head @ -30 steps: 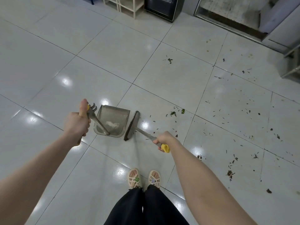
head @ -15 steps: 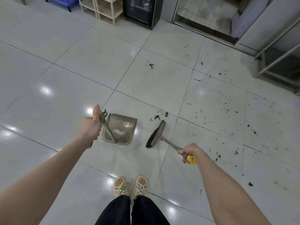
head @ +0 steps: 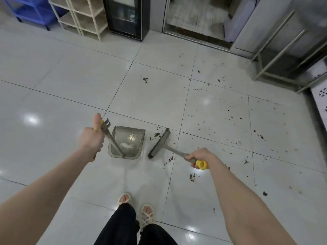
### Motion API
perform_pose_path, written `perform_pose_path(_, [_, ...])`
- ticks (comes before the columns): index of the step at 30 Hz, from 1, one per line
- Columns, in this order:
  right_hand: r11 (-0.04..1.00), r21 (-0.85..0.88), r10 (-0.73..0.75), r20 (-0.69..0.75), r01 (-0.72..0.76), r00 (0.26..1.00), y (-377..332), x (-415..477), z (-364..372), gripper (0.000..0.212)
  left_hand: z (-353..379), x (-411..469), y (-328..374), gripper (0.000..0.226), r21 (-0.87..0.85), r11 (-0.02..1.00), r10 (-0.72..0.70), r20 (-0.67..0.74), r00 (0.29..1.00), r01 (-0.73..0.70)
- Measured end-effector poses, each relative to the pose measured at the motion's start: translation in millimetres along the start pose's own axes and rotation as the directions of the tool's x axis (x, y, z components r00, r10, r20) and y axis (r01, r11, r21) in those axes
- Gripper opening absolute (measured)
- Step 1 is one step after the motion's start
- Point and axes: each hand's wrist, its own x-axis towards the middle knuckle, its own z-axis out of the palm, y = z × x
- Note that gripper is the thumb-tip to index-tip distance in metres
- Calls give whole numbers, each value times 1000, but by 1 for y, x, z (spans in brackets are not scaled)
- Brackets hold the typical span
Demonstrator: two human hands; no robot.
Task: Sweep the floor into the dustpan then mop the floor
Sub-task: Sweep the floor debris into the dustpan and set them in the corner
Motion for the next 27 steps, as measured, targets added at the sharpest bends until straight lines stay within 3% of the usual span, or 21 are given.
perform_pose_path(5, [997, 36, -71, 50, 69, 996, -41, 14, 34, 12, 6, 32, 33, 83, 35, 998, 51, -7, 999, -51])
perform_pose_path(9, [993, 95, -76, 52, 70, 996, -86, 38, 59, 23, 10, 74, 61, 82, 73, 994, 82, 55, 995, -86])
perform_pose_path(12, [988, 140, -67, 59, 58, 996, -124, 56, 75, 13, 11, 110, 83, 82, 105, 989, 96, 94, 991, -106])
perform_pose_path(20, [972, 224, 61, 34, -67, 998, -196, 98, 102, 14, 27, 198, 141, 76, 249, 952, 120, 238, 964, -180])
perform_pose_path(27, [958, 214, 199, -22, -190, 980, -171, 93, 58, 14, 68, 213, 156, 84, 283, 937, 90, 370, 924, -205])
